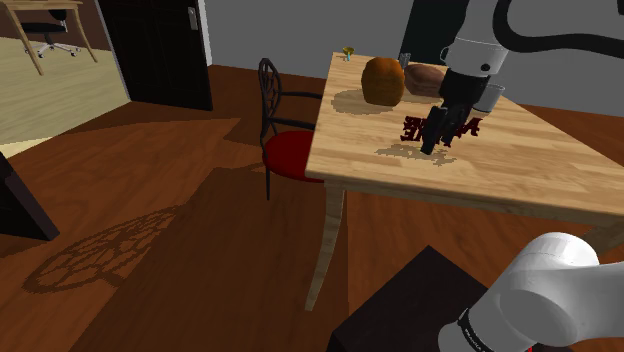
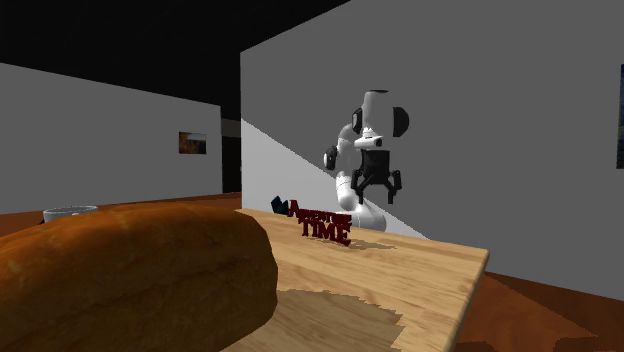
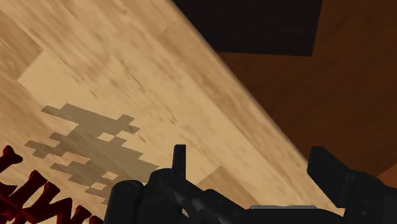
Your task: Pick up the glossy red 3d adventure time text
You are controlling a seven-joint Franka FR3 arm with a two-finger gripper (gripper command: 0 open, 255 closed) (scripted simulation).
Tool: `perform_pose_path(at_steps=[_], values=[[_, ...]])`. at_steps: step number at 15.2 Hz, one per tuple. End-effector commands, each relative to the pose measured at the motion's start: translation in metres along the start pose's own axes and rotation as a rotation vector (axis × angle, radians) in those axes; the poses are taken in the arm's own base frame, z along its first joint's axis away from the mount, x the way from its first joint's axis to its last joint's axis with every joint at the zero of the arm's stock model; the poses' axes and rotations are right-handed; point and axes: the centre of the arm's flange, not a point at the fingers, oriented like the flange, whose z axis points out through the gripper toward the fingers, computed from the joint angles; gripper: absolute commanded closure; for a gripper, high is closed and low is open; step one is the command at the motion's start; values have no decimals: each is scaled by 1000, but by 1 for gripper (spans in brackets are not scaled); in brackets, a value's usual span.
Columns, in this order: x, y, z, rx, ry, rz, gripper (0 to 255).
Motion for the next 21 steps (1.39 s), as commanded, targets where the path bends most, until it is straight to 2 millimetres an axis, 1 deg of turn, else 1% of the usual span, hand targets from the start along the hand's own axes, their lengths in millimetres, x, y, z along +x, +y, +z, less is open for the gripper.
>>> perform_pose_path(at_steps=[1, 4, 8, 12, 16, 17, 21], values=[[0, 0, 0, 0, 0, 0, 0], [5, 39, -3, -2, -5, -146, 0], [20, 89, -6, -5, -12, -341, 0], [44, 135, -10, -8, -20, -536, 0], [77, 175, -13, -10, -27, -731, 0], [85, 183, -14, -11, -28, -770, 0], [85, 182, 7, -11, -28, -770, 0]])
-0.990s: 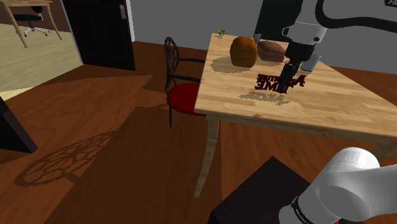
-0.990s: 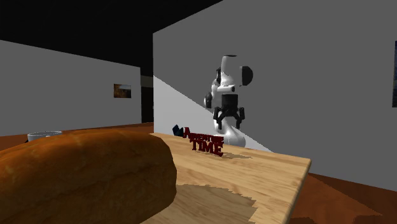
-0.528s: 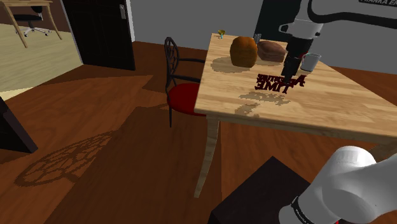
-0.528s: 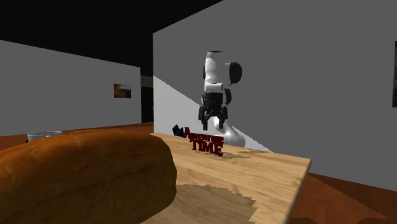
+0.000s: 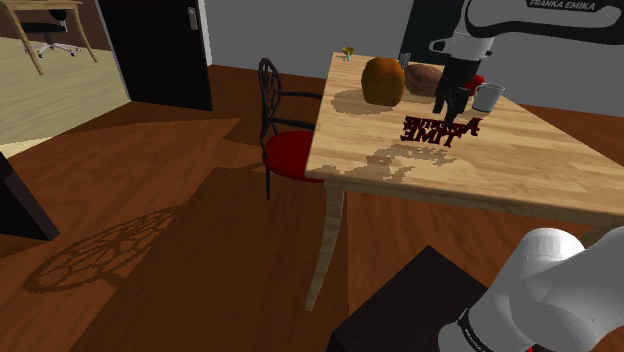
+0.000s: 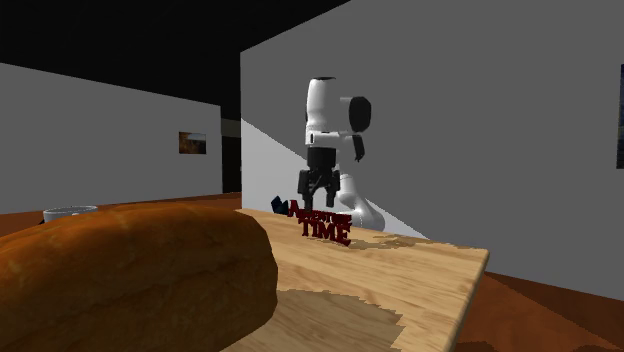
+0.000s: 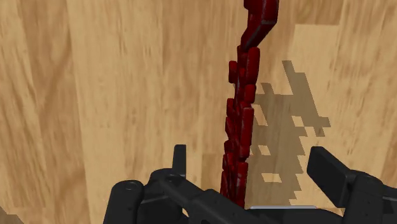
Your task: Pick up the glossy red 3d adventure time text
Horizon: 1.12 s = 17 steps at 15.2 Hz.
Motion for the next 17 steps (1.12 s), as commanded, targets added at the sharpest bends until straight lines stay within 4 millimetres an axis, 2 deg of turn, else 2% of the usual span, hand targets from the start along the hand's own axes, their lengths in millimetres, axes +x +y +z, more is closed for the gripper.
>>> perform_pose_path(at_steps=[1, 5, 6, 15, 17], values=[[1, 1, 12, 0, 0, -4, 0], [2, 1, 25, 0, 0, -4, 0], [2, 1, 25, 0, 0, -4, 255], [2, 1, 25, 0, 0, -4, 255], [1, 1, 15, 0, 0, -4, 255]])
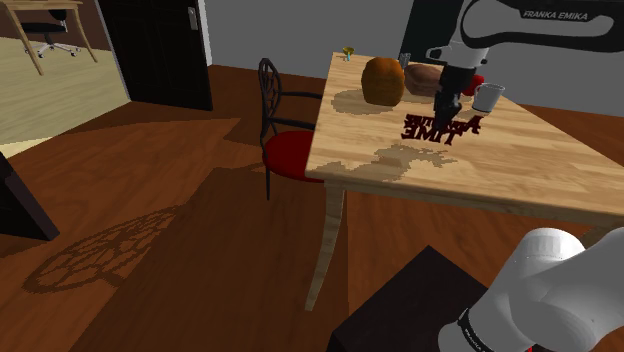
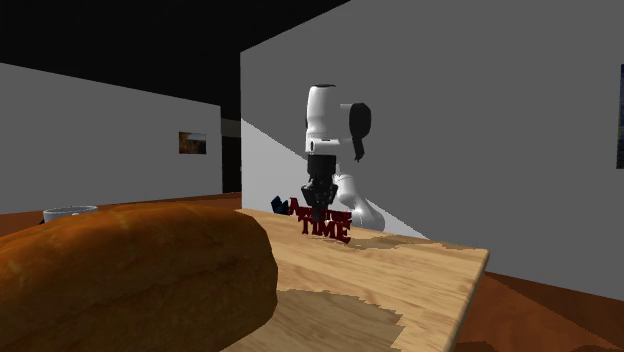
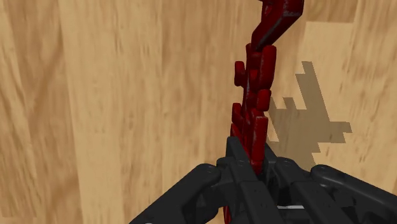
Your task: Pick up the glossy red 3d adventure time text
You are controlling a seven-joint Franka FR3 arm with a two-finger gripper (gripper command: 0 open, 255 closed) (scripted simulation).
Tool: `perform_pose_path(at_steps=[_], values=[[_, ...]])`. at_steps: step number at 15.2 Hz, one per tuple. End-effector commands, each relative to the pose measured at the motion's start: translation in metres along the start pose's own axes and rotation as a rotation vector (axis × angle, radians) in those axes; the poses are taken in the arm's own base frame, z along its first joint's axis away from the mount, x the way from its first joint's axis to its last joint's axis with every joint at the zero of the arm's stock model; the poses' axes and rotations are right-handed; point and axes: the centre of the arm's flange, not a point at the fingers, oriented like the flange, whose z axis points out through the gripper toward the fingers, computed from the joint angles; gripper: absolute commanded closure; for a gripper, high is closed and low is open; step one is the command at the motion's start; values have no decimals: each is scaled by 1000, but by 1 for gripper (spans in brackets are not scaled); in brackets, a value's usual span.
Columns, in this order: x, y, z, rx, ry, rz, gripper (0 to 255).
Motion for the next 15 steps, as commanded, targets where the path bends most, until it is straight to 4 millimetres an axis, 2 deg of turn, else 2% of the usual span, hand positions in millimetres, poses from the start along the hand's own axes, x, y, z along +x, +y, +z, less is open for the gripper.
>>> perform_pose_path(at_steps=[1, 13, 15], values=[[-1, 0, -9, 0, 0, 0, 255], [-3, 1, -72, 0, 0, 0, 255], [-3, 1, -73, 0, 0, 0, 255]])
